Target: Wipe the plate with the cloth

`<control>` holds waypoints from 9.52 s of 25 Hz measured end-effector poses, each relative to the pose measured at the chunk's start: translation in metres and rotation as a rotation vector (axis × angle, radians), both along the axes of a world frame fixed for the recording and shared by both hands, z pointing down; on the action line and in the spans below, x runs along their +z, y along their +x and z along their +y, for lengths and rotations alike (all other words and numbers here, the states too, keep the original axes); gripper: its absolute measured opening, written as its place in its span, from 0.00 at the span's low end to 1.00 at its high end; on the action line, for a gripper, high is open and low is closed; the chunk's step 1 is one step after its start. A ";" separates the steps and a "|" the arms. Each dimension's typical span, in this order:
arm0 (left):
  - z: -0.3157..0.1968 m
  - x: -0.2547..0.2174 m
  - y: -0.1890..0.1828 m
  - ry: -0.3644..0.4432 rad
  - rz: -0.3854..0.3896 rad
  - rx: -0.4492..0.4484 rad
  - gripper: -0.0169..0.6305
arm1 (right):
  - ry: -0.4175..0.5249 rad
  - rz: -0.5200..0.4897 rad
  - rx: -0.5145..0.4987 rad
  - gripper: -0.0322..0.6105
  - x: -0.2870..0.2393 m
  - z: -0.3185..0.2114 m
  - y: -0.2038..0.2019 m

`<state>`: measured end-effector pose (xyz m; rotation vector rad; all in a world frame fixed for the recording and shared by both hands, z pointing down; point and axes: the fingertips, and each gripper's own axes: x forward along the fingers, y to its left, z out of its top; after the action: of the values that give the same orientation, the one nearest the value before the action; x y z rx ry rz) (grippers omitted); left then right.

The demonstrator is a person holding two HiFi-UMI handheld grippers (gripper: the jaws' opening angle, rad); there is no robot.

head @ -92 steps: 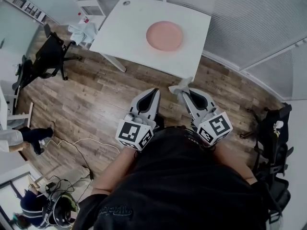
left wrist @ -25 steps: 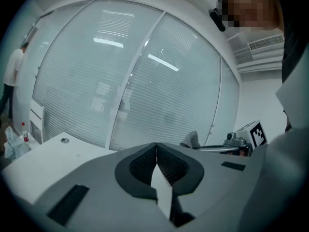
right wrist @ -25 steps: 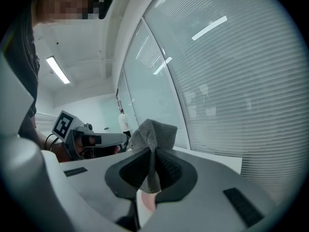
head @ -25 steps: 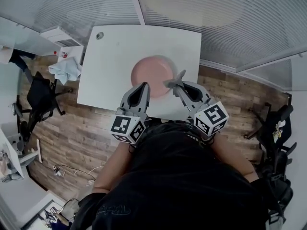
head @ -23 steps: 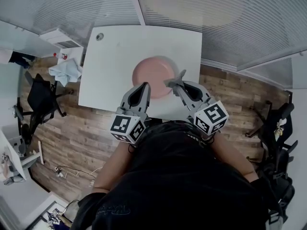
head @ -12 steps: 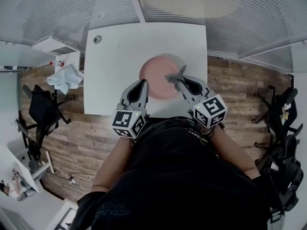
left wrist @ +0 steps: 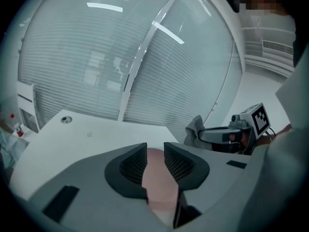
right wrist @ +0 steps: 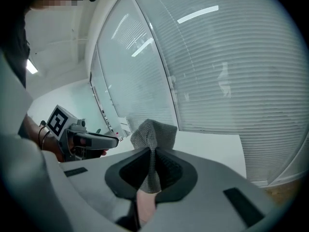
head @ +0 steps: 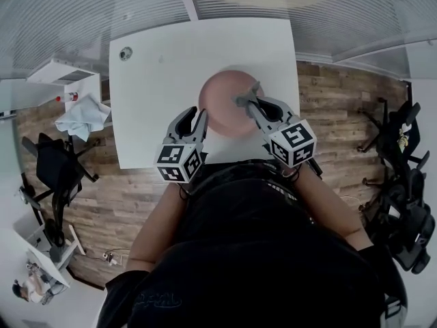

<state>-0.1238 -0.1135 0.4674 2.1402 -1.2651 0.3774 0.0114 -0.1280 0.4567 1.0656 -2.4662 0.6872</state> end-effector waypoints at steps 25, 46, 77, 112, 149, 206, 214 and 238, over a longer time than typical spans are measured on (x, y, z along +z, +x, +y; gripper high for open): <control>0.006 0.178 -0.023 -0.444 -0.012 -0.009 0.34 | -0.352 0.268 0.113 0.11 0.169 -0.057 -0.011; -0.005 0.189 -0.020 -0.505 -0.075 0.009 0.10 | -0.438 0.390 0.028 0.11 0.218 -0.078 -0.044; -0.014 0.191 -0.024 -0.509 -0.050 -0.080 0.07 | -0.588 0.418 -0.618 0.11 0.222 0.096 -0.111; -0.013 0.192 -0.020 -0.540 -0.031 -0.050 0.08 | -0.212 0.785 -0.386 0.11 0.224 -0.103 -0.056; -0.017 0.193 -0.031 -0.517 -0.035 -0.142 0.07 | -0.482 0.744 -0.754 0.11 0.227 0.096 -0.042; -0.015 0.192 -0.029 -0.548 -0.015 -0.110 0.07 | -0.476 0.787 -0.543 0.11 0.227 0.003 0.016; -0.015 0.191 -0.027 -0.542 -0.022 -0.100 0.07 | -0.368 0.714 -0.460 0.11 0.222 -0.048 -0.031; 0.003 0.150 -0.028 -0.383 -0.069 -0.203 0.09 | -0.153 0.388 -0.417 0.11 0.148 -0.013 -0.071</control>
<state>-0.1517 -0.1101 0.6169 1.6754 -1.3133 0.5607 -0.0592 -0.1410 0.6052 0.5373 -2.1571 0.4738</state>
